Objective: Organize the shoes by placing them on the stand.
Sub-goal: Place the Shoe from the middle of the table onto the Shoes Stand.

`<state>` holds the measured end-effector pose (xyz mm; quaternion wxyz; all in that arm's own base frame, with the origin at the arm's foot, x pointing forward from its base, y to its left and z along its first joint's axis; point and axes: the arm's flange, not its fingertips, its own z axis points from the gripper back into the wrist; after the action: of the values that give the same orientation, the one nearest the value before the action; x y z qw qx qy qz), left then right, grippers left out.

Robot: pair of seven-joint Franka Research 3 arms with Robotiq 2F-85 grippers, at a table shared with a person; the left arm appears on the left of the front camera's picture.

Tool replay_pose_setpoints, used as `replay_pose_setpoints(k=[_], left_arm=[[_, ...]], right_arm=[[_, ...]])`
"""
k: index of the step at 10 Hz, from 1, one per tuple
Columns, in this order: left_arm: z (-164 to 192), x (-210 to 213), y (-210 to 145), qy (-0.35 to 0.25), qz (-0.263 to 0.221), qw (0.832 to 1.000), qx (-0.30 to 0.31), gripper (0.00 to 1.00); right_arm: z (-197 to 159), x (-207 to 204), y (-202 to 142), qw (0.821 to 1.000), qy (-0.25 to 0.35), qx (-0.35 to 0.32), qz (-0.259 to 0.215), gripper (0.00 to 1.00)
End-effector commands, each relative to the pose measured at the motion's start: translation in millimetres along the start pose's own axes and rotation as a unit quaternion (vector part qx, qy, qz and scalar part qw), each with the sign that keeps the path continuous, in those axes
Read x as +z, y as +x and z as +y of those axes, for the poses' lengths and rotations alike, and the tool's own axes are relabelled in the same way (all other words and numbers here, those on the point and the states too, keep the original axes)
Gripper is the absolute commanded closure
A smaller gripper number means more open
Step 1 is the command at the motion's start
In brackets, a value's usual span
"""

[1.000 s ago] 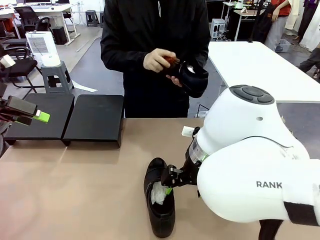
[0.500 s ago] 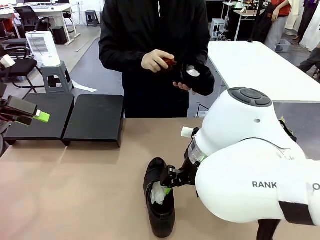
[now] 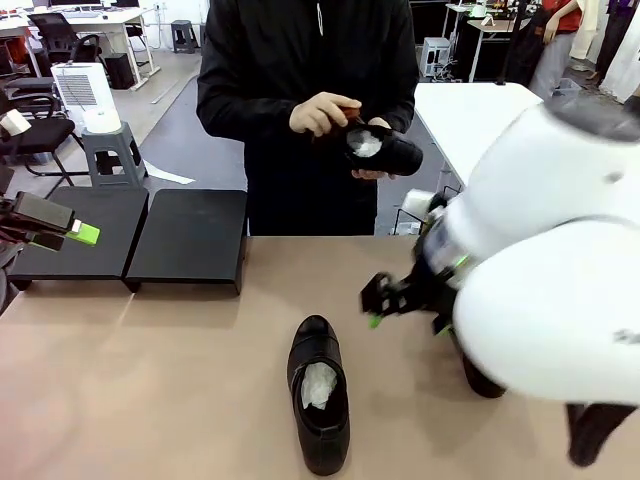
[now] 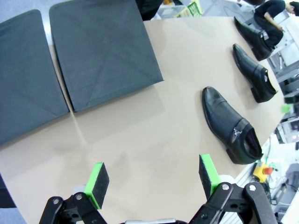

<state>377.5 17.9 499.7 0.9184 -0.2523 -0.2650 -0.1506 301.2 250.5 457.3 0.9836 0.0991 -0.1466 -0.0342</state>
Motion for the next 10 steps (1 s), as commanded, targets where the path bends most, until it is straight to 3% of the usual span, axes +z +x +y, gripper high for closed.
replay_pose_setpoints(k=[1,2,3,4,5,6,7,8,10], left_arm=[[-30.3,-2.9,-7.6,0.02,0.023,0.999,0.03,0.0],[-64.5,-6.9,-12.1,0.025,0.029,0.997,0.063,0.0],[-98.0,-6.5,-16.5,0.038,0.068,0.994,0.077,0.0],[-117.3,-13.3,-20.7,0.073,0.072,0.992,0.071,0.0],[-104.3,-13.0,-17.9,0.111,0.067,0.99,0.056,0.0],[-93.3,-19.4,-2.9,0.047,0.053,0.995,0.063,0.0],[-93.3,-19.4,-2.9,0.047,0.053,0.995,0.063,0.0],[-115.3,-21.2,-4.5,0.078,0.06,0.993,0.064,0.0],[-176.9,-68.9,-41.3,0.121,0.1,0.987,0.041,0.0]], right_arm=[[-74.8,10.5,-25.3,0.999,-0.017,-0.022,-0.015,0.0],[-91.8,12.4,-21.2,0.999,-0.024,-0.037,-0.018,0.0],[-99.8,12.6,-19.2,0.998,-0.023,-0.058,-0.019,0.0],[-103.6,12.1,-17.4,0.997,-0.02,-0.075,-0.017,0.0],[-56.0,40.1,28.9,0.998,-0.019,-0.048,-0.018,0.0],[-56.0,40.1,28.9,0.998,-0.019,-0.048,-0.018,0.0],[-56.0,40.1,28.9,0.998,-0.019,-0.048,-0.018,0.0],[-56.0,40.1,28.9,0.998,-0.019,-0.048,-0.018,0.0],[-56.0,40.1,28.9,0.998,-0.019,-0.048,-0.018,0.0]])
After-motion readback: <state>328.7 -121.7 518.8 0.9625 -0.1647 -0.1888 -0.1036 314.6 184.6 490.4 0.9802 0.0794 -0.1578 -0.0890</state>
